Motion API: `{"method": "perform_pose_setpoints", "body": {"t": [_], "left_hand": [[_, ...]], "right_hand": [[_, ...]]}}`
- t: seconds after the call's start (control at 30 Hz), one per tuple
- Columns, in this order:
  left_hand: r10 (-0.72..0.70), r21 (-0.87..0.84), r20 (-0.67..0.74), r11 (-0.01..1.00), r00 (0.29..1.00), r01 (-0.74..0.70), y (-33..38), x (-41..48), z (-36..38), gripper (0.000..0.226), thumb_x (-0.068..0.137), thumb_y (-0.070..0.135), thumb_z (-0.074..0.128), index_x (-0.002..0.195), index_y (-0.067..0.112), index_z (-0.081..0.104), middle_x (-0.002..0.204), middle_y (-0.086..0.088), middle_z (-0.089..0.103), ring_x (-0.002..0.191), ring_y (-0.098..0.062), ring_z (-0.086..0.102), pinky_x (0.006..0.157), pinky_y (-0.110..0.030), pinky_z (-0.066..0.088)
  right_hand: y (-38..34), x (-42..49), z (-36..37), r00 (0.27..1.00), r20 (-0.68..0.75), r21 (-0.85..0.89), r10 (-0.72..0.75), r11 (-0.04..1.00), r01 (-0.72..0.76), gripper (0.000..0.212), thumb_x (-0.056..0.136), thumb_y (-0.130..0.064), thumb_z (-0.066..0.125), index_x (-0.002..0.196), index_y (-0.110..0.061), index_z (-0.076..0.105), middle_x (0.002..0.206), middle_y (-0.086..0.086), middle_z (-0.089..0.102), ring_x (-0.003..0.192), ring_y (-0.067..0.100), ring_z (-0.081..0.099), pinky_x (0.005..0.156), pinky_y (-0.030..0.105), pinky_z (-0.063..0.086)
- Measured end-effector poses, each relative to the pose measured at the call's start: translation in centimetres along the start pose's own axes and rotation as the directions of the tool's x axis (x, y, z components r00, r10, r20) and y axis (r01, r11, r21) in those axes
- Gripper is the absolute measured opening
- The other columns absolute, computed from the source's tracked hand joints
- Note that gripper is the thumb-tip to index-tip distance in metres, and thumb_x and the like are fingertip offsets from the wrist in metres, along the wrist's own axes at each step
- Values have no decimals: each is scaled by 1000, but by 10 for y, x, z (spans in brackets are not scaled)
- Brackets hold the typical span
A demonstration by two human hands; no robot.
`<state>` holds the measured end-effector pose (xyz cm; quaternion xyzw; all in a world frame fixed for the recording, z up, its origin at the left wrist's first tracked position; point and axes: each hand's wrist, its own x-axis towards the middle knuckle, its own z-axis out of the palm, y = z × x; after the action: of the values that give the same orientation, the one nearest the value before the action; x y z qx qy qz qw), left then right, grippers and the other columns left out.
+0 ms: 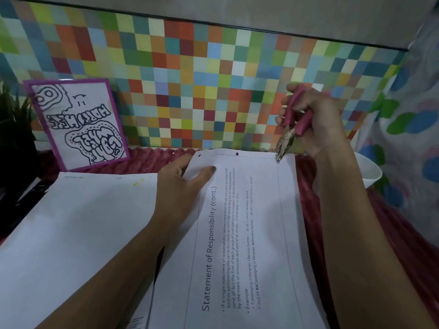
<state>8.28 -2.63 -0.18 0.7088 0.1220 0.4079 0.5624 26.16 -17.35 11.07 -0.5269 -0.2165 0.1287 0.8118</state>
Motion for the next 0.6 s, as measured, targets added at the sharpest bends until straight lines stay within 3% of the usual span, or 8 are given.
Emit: {"method": "perform_pose_setpoints", "body": {"t": [0.13, 0.27, 0.33, 0.4, 0.6], "left_hand": [[-2, 2, 19, 1000, 1000, 2, 0, -3, 6, 17, 83, 16, 71, 100, 14, 72, 94, 1, 75, 89, -20, 71, 79, -45, 58], [-50, -16, 14, 999, 999, 50, -3, -5, 10, 18, 82, 21, 72, 99, 17, 72, 91, -2, 74, 91, -21, 70, 81, -49, 56], [-87, -62, 28, 994, 996, 88, -6, -6, 10, 17, 83, 18, 71, 100, 16, 72, 94, -3, 74, 92, -22, 70, 82, -49, 56], [-80, 2, 9, 997, 997, 80, -8, -4, 7, 14, 84, 22, 70, 96, 15, 71, 89, -4, 73, 87, -19, 69, 78, -49, 57], [14, 81, 7, 997, 1000, -15, -4, 2, -1, 20, 84, 16, 71, 103, 11, 72, 94, 1, 75, 87, -19, 71, 78, -47, 57]], "right_hand": [[0, -8, 20, 993, 117, -383, -29, 921, 72, 38, 71, 11, 48, 100, -4, 65, 83, 8, 59, 71, 23, 58, 64, 32, 50], [8, -17, 37, 973, 220, -634, 73, 768, 86, 29, 74, 3, 54, 101, -7, 62, 81, -1, 60, 77, 19, 55, 69, 34, 49], [9, -20, 42, 958, 241, -665, 152, 745, 49, 19, 79, -1, 56, 93, -14, 60, 78, 1, 59, 72, 20, 56, 69, 35, 49], [7, -21, 44, 964, 207, -648, 169, 761, 6, 17, 83, -1, 57, 89, -17, 58, 75, 3, 57, 69, 22, 57, 68, 35, 50], [-19, -19, 34, 998, -47, -406, -51, 913, 28, 18, 75, -1, 61, 90, -12, 61, 67, 4, 58, 52, 17, 56, 49, 26, 45]]}}
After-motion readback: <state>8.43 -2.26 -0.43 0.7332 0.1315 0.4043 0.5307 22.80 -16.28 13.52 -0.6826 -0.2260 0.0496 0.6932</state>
